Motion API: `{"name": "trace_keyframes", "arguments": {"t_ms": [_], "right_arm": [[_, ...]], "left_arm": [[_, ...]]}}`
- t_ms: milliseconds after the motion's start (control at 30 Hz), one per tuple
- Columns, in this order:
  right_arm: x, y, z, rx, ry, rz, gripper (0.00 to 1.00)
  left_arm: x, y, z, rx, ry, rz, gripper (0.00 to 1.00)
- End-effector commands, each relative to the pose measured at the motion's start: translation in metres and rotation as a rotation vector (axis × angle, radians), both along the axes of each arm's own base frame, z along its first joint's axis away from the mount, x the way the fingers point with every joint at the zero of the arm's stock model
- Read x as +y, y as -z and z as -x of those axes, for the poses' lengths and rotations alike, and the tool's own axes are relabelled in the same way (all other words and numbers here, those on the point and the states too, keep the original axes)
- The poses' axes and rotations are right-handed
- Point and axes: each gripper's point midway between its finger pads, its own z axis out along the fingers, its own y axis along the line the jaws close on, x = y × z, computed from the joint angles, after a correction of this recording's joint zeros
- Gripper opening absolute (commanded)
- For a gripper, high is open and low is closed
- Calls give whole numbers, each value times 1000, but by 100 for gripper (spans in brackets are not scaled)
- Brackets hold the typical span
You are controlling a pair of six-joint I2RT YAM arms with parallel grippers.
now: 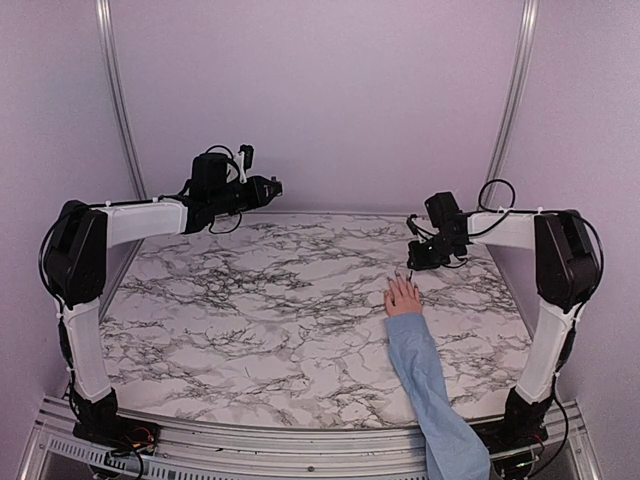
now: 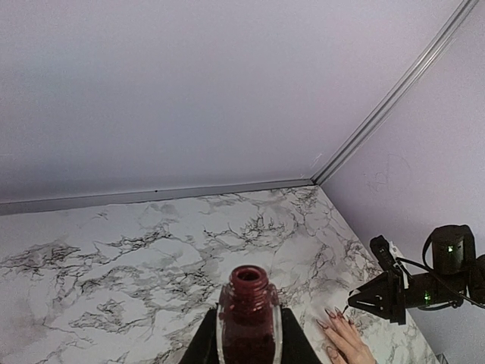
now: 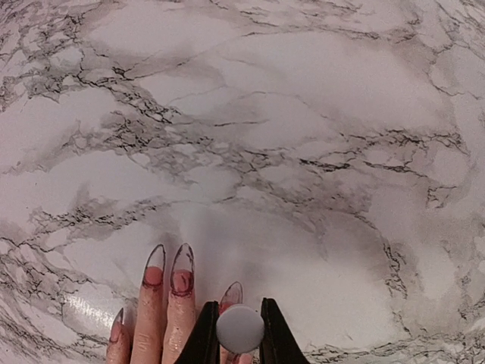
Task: Paint the nails
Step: Paint the nail polish on the nail.
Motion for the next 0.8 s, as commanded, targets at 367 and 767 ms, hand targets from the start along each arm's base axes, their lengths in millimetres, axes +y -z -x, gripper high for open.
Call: {"name": "trace_keyframes", "arguments": {"t_ms": [367, 767], "right_arm": [[6, -10, -12, -32, 1, -56, 0], [10, -4, -18, -15, 0, -69, 0]], "left_arm": [[-2, -19, -2, -53, 11, 29, 0], [-1, -17, -2, -51, 9, 24, 0]]}}
